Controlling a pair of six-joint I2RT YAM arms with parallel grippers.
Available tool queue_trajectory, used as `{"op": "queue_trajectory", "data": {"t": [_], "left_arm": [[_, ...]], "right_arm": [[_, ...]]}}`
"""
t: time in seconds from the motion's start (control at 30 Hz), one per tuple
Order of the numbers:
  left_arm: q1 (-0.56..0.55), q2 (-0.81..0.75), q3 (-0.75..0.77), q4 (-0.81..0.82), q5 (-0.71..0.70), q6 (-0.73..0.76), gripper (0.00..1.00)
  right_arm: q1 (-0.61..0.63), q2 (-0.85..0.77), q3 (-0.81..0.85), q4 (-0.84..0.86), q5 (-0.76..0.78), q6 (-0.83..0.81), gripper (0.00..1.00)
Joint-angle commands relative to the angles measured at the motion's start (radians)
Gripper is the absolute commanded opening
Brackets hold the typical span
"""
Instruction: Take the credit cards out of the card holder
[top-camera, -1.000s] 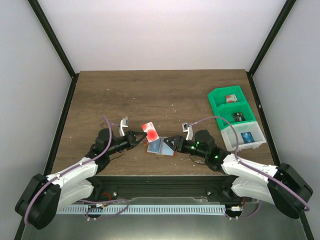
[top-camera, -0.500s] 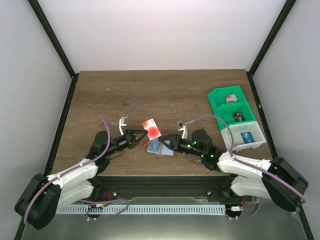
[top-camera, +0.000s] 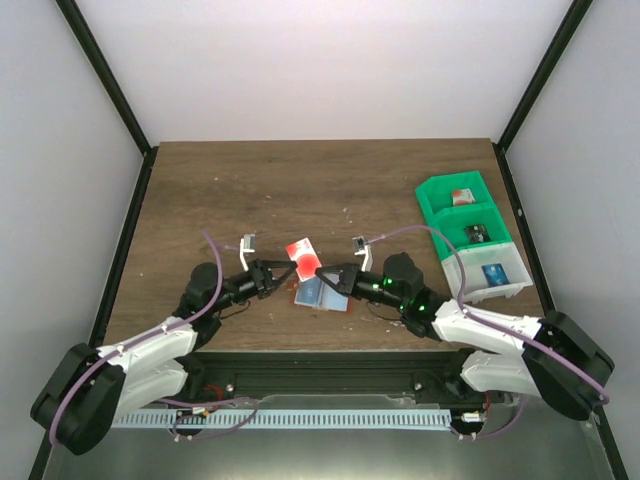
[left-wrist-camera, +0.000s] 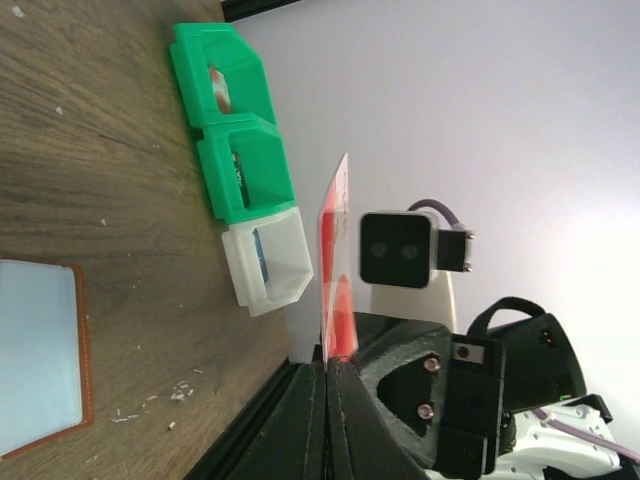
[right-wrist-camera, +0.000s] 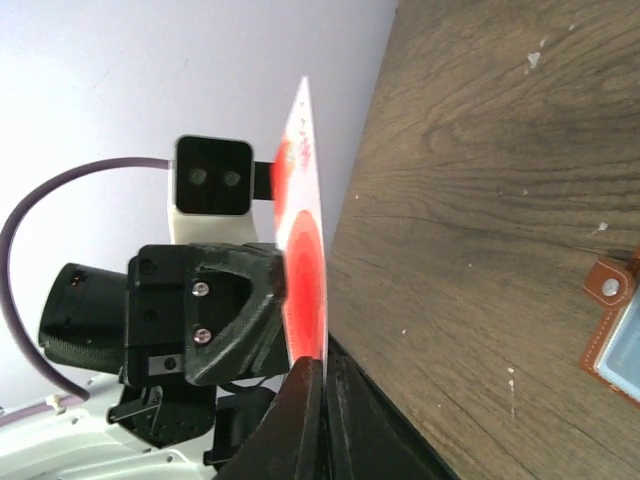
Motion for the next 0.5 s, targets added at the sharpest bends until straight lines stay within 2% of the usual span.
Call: {"op": "queue_trajectory", "data": {"t": [0.0,0.07,0.1,0.13,0.2,0.27,0.33,0.4,0.47], "left_arm": [[-0.004,-0.007,-0.016,0.033,0.009,0.007,0.00],[-0.005,-0.011,-0.013,0.020,0.008,0.017,0.01],[-0.005,-0.015,-0.009,0.011,0.010,0.027,0.06],[-0.005,-0.020,-0.002,-0.006,0.011,0.037,0.15],[-0.005,-0.036,0.017,-0.062,0.009,0.067,0.40],[-0.005,-0.055,0.043,-0.146,-0.004,0.111,0.53],[-0.005,-0.078,0.069,-0.247,-0.021,0.159,0.62],[-0.005,-0.092,0.089,-0.309,-0.029,0.205,0.77],[-0.005,-0.105,0.113,-0.362,-0.035,0.245,0.97]], "right_arm": [[0.009,-0.015,0.023,0.027,0.008,-0.024,0.01],[0.007,-0.026,0.024,0.026,0.007,-0.059,0.01],[0.008,-0.036,0.025,0.022,0.011,-0.077,0.00],[0.007,-0.046,0.026,0.007,0.018,-0.093,0.01],[0.008,-0.078,0.035,-0.040,0.040,-0.145,0.01],[0.005,-0.115,0.059,-0.118,0.072,-0.203,0.01],[-0.010,-0.145,0.097,-0.214,0.088,-0.264,0.00],[-0.052,-0.161,0.127,-0.294,0.074,-0.305,0.01],[-0.115,-0.175,0.126,-0.321,0.002,-0.327,0.01]]}}
